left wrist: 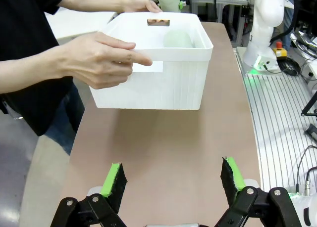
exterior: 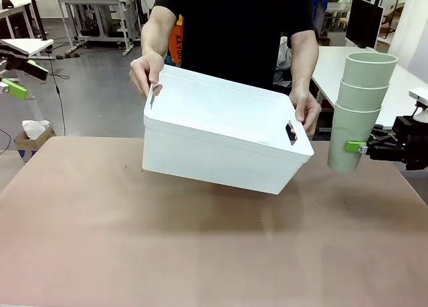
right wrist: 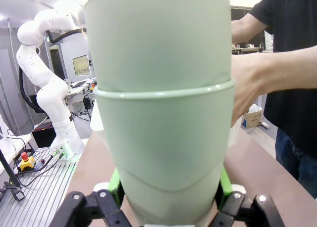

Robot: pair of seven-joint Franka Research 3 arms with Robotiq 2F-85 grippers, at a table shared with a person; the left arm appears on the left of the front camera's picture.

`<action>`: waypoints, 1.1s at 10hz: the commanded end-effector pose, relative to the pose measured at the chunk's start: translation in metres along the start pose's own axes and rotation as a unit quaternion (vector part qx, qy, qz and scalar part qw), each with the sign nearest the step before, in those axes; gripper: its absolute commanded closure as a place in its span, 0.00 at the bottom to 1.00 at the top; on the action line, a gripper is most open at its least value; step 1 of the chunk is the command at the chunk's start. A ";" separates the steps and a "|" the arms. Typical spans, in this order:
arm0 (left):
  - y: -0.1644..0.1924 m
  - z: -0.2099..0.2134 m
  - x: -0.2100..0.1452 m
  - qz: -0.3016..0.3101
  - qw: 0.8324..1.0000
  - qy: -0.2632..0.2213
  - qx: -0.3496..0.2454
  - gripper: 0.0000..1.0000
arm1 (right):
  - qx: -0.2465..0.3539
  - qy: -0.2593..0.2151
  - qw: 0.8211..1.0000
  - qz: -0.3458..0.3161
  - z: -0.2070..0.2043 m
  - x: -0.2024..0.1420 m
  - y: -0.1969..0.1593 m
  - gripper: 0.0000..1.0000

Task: Stack the cups and store them in the basket.
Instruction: Place the stack of Reusable plastic cups into the Pantry Basket.

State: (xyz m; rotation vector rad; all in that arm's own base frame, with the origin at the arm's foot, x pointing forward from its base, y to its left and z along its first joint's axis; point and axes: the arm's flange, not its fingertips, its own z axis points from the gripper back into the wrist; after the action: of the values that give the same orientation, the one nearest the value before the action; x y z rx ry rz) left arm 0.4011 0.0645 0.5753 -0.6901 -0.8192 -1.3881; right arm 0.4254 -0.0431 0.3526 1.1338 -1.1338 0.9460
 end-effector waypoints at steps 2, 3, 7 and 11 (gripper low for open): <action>-0.001 0.000 0.004 0.004 1.000 -0.003 0.005 0.00 | 0.001 0.001 1.000 0.006 -0.001 0.006 -0.001 0.14; -0.001 0.000 0.004 0.004 1.000 -0.003 0.005 0.00 | 0.001 0.001 1.000 0.006 -0.001 0.006 -0.001 0.14; -0.001 0.000 0.004 0.004 1.000 -0.003 0.005 0.00 | 0.001 0.001 1.000 0.006 -0.001 0.006 -0.001 0.14; -0.001 0.000 0.004 0.004 1.000 -0.003 0.005 0.00 | -0.012 0.002 1.000 -0.002 0.000 0.025 0.008 0.14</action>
State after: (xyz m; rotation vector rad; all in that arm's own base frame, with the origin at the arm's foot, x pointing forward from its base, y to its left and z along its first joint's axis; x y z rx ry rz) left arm 0.4012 0.0646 0.5753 -0.6901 -0.8192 -1.3880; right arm 0.4251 -0.0433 0.3575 1.1274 -1.1378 0.9490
